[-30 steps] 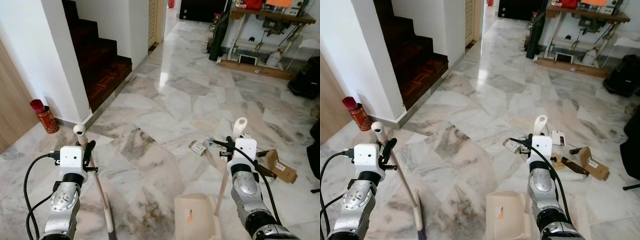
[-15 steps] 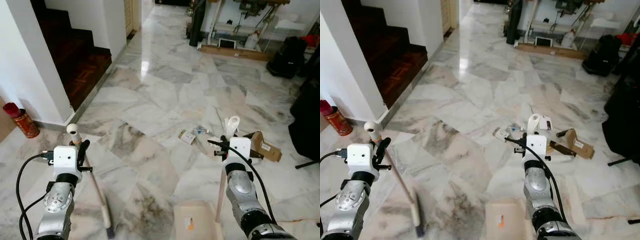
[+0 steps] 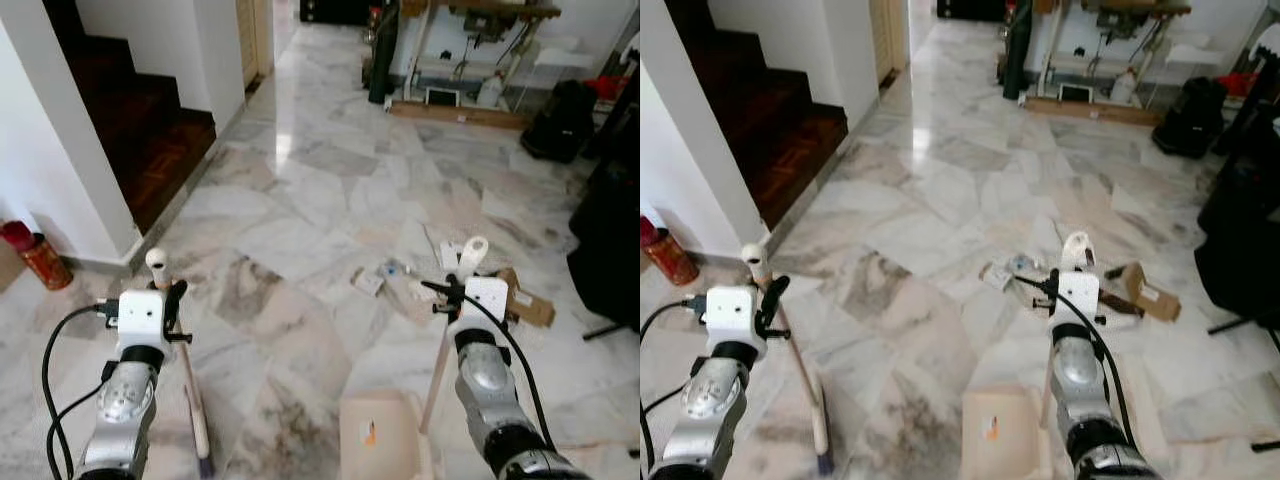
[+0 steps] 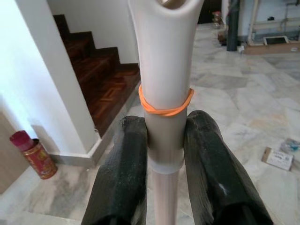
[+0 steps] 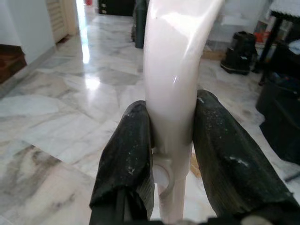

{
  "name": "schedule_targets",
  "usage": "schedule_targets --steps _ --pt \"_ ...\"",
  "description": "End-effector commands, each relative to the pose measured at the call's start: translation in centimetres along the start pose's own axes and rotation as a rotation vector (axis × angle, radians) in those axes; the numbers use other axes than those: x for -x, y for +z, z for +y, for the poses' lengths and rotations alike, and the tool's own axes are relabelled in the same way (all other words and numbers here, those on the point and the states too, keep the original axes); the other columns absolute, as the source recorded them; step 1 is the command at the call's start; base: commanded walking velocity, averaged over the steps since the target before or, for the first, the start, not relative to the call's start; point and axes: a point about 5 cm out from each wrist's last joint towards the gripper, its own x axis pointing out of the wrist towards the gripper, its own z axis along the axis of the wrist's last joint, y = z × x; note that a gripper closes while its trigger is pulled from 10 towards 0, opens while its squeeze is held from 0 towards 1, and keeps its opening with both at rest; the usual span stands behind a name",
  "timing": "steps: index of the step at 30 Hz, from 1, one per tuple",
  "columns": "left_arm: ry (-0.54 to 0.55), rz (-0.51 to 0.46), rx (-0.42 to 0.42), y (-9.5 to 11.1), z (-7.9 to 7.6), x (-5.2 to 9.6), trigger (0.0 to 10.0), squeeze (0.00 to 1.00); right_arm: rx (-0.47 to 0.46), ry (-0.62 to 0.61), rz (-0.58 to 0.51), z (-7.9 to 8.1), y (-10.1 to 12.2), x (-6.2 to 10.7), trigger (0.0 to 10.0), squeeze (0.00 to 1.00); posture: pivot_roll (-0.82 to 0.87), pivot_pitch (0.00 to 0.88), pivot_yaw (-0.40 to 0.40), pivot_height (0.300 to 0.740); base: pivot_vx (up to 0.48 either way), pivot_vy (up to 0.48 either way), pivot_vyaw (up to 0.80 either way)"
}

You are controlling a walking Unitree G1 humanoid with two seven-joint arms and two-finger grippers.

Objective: Sweep floor

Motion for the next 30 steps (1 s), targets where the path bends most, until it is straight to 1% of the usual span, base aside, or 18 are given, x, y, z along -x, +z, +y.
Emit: schedule_targets --steps 1,3,11,12,19,25,30 --pt "0.018 -0.031 -0.005 0.67 0.25 -0.21 10.0 0.00 0.008 0.019 -0.068 0.20 1.33 -0.48 10.0 0.00 0.12 0.000 -0.035 0.740 0.296 0.000 0.00" --pt "0.021 -0.030 -0.005 0.64 0.28 -0.16 10.0 0.00 0.022 0.059 -0.087 0.69 1.52 -0.41 10.0 0.00 0.12 0.000 -0.037 0.740 0.308 0.000 0.30" --pt "0.020 -0.033 -0.002 0.72 0.12 -0.32 10.0 0.00 0.023 0.065 -0.085 0.92 1.50 -0.41 10.0 0.00 0.12 0.000 -0.042 0.740 0.315 0.000 0.72" --pt "0.019 -0.035 -0.002 0.77 0.09 -0.39 10.0 0.00 0.006 0.065 -0.088 0.95 1.58 -0.45 10.0 0.00 0.12 0.000 -0.042 0.740 0.315 0.000 0.00" --pt "0.020 -0.037 -0.003 0.94 0.19 -0.66 10.0 0.00 -0.005 0.056 -0.101 0.73 2.09 -0.80 10.0 0.00 0.12 0.000 -0.039 0.740 0.316 0.000 0.00" --pt "0.035 -0.037 -0.004 0.95 0.42 -0.61 10.0 0.00 -0.012 0.057 -0.103 0.63 2.13 -0.80 10.0 0.00 0.12 0.000 -0.039 0.740 0.315 0.000 0.00" --pt "0.039 -0.033 -0.005 0.84 0.56 -0.47 10.0 0.00 -0.018 0.062 -0.109 0.84 2.26 -0.83 10.0 0.00 0.11 0.000 -0.037 0.740 0.317 0.000 0.00"
